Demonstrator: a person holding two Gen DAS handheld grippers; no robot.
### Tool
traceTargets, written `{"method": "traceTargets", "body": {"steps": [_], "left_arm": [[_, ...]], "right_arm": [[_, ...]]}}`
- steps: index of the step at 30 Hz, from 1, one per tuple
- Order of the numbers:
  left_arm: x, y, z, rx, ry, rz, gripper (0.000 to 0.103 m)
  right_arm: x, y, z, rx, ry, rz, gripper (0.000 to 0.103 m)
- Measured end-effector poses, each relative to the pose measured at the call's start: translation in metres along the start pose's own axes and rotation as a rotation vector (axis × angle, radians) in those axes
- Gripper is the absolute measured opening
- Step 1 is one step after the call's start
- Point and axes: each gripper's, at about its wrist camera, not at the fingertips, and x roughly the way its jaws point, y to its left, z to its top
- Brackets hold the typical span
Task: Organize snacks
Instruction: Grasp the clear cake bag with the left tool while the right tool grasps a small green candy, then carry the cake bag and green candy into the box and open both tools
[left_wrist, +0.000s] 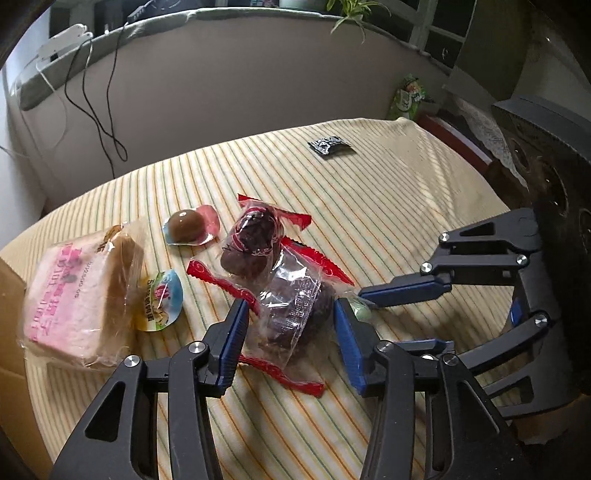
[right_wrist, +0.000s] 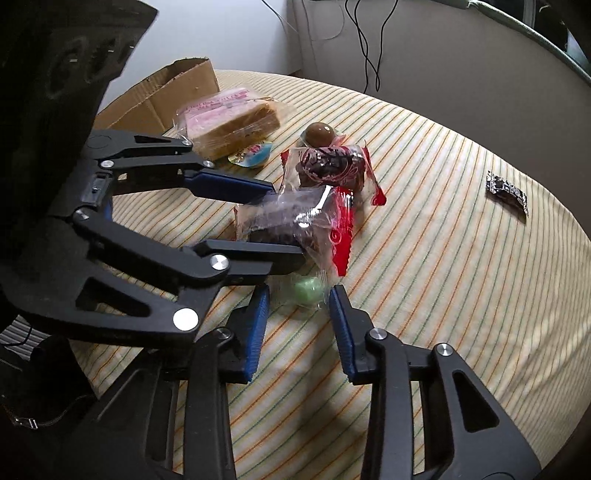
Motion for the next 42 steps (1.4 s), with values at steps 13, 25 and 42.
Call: {"method": "traceTargets", "body": {"steps": [13, 25, 42], "left_arm": [[-0.023, 0.012, -0.018, -0.094, -0.053, 0.0, 0.036], [-0.053, 0.024, -0.037, -0.154, -0.109, 0.021, 0.035], [-0.13, 0.084, -0.057, -0.268, -0.252, 0.156, 0.035]], "right_arm": [[0.004, 0.004, 0.004, -0.015, 0.0, -0.019, 0.029], [-0.006, 0.014, 0.005, -0.011, -0.037, -0.039, 0.014], [-0.039, 0.058, 0.061, -0.065, -0.186, -0.01, 0.014]]}}
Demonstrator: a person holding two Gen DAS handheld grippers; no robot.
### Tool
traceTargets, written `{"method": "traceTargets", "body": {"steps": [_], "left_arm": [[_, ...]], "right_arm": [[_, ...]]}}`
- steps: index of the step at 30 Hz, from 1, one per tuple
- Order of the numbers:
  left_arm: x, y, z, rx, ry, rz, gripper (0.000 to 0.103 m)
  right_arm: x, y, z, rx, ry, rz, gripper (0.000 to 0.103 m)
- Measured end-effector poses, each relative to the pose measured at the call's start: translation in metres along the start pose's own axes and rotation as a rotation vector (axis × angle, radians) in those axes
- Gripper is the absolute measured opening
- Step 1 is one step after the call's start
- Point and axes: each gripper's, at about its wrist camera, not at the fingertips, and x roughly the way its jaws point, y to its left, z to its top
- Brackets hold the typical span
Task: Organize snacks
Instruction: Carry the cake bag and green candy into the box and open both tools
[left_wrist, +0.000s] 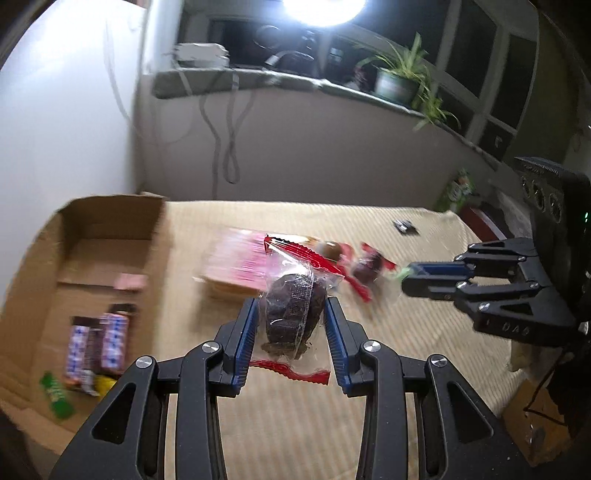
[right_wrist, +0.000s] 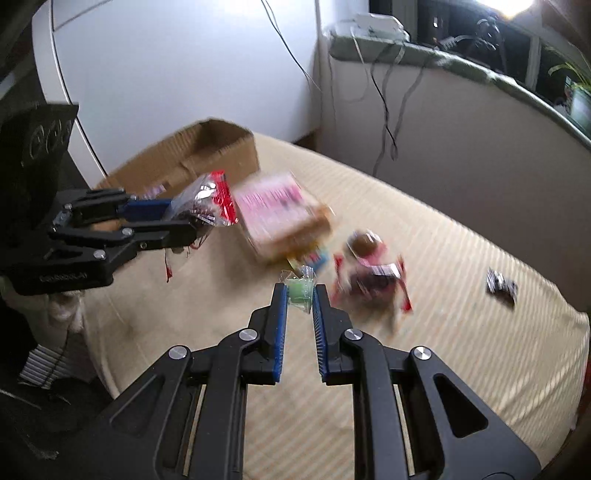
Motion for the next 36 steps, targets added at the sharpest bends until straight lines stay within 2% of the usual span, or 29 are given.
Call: {"method": "traceTargets", "body": {"steps": [8, 20, 36], "left_arm": [[-0.025, 0.054, 0.001, -0.057, -0.042, 0.113, 0.035], [-0.038, 0.109, -0.001, -0.129, -0.068, 0.221, 0.035], [-0.04, 0.134, -0.009, -0.157, -0.049, 0.289, 0.035]], "right_arm": [[0.02, 0.037, 0.051, -0.073, -0.06, 0.047, 0.014], [0.072, 0.088, 0.11, -0.158, -0.06, 0.109, 0.014], [0.139, 0.122, 0.149, -0.201, 0.018, 0.186, 0.014]]}}
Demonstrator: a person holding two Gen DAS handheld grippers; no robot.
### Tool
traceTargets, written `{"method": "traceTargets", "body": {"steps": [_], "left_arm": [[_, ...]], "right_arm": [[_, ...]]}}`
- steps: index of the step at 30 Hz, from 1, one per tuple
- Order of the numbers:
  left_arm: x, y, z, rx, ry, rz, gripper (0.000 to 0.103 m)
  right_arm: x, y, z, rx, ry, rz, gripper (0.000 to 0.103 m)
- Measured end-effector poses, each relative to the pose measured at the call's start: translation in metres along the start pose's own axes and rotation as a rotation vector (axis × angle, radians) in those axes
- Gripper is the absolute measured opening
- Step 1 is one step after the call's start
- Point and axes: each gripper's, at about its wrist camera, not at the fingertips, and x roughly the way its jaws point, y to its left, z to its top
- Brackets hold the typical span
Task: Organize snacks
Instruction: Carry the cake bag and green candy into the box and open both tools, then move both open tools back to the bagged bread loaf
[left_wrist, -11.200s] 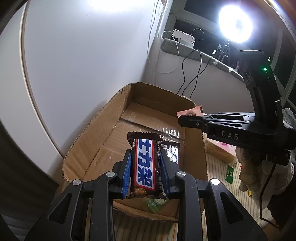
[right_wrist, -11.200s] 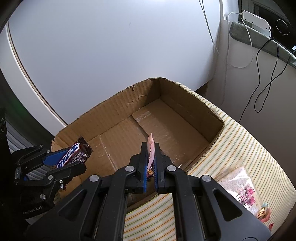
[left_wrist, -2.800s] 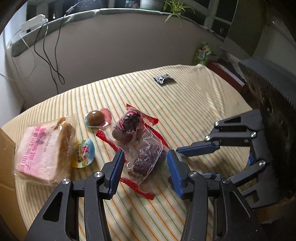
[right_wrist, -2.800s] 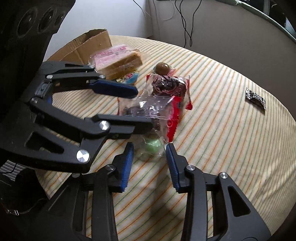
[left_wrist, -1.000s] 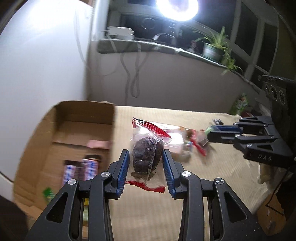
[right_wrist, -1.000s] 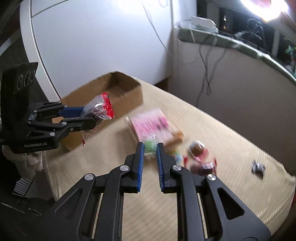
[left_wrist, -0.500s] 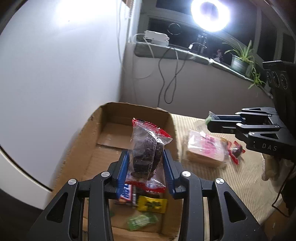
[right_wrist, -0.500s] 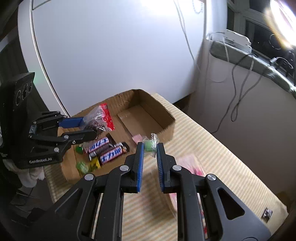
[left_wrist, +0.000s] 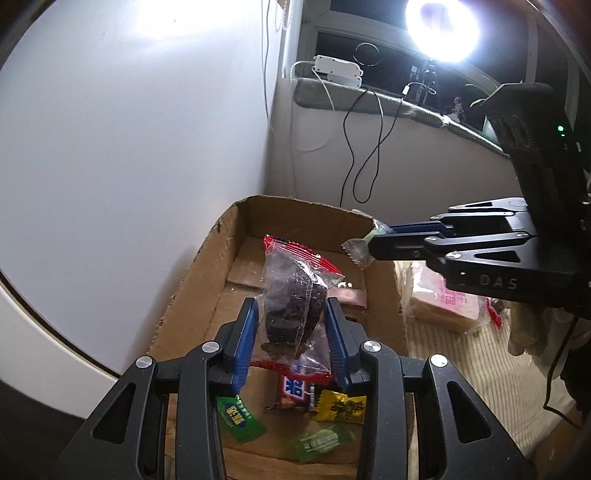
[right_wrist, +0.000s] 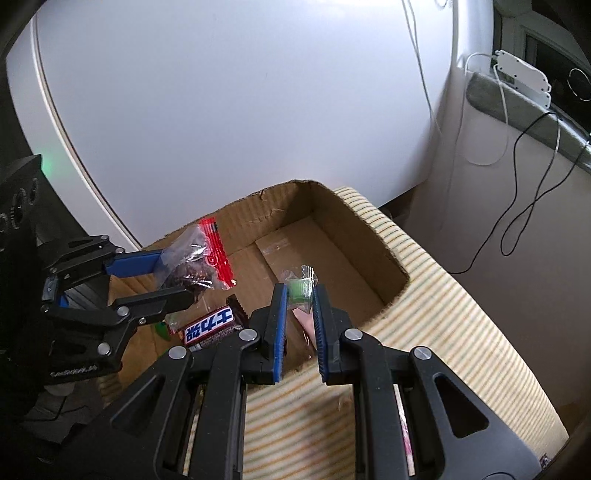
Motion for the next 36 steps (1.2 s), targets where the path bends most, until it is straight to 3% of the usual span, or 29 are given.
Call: {"method": "traceTargets", "body": {"steps": [10, 13, 15, 18, 27, 36], "left_arm": [[0.0, 0.007, -0.001, -0.021, 0.004, 0.012, 0.036], [-0.002, 0.006, -0.001, -0.019, -0.002, 0.025, 0.037], [-0.004, 0.006, 0.0, -0.025, -0.012, 0.027, 0.039], [-0.009, 0.008, 0.0, -0.043, -0.029, 0.028, 0.048], [-0.033, 0.001, -0.004, -0.032, -0.116, 0.005, 0.058], [-0.037, -0.023, -0.009, 0.0, -0.093, -0.013, 0.058]], "right_arm": [[0.014, -0.001, 0.007, 0.01, 0.018, 0.003, 0.018], [0.012, -0.001, 0.007, 0.012, 0.013, -0.005, 0.035], [0.008, -0.002, 0.007, 0.014, 0.001, -0.014, 0.052], [0.0, -0.003, 0.007, 0.023, -0.015, -0.017, 0.06], [-0.024, -0.013, -0.01, 0.053, -0.027, -0.054, 0.061], [-0.07, -0.038, -0.048, 0.132, -0.115, -0.094, 0.061]]}}
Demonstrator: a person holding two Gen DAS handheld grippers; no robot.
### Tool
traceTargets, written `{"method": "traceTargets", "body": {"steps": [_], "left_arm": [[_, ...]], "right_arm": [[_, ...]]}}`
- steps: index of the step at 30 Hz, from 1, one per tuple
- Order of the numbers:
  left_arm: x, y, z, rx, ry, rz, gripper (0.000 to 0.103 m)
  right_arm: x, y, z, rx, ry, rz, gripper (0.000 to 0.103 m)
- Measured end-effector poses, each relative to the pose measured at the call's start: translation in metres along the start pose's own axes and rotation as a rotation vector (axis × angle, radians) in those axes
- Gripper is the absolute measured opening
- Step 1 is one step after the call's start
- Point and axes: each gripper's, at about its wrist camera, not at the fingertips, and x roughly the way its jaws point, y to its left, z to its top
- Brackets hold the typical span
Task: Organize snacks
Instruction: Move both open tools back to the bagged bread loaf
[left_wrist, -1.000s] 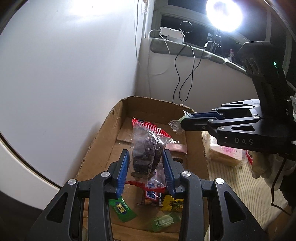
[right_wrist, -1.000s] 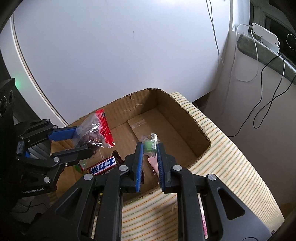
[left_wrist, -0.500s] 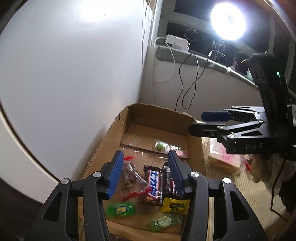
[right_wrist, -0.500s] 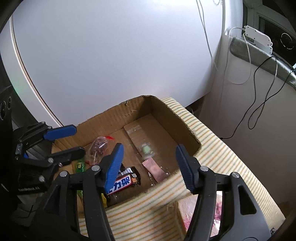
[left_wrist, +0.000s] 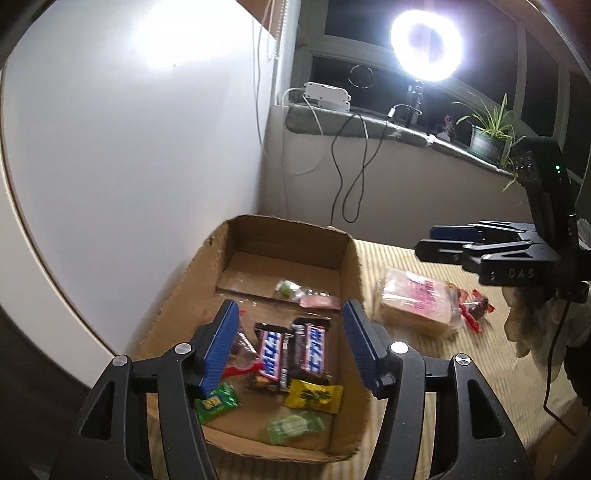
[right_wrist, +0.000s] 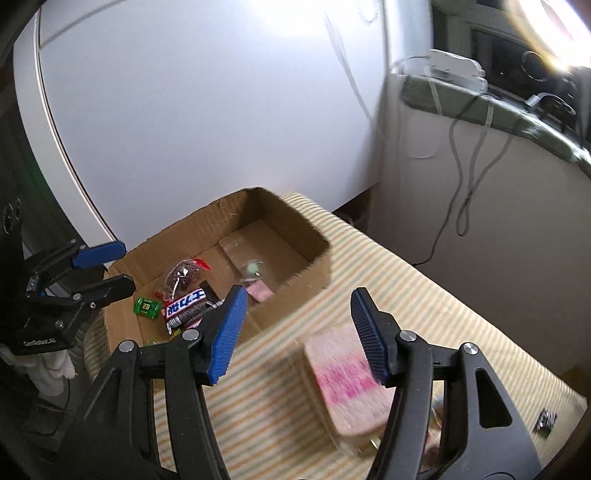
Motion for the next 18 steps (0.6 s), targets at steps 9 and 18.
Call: {"method": "traceTargets", "body": {"steps": [9, 18], "left_arm": [[0.002, -0.044, -0.008, 0.008, 0.034, -0.069, 0.058], [0.021, -0.1, -0.023, 0.021, 0.105, -0.148, 0.058]], "right_arm": [[-0.038, -0.042, -0.026, 0.015, 0.016, -0.114, 0.087], [-0.037, -0.087, -0.04, 0.099, 0.104, -0.036, 0.087]]}}
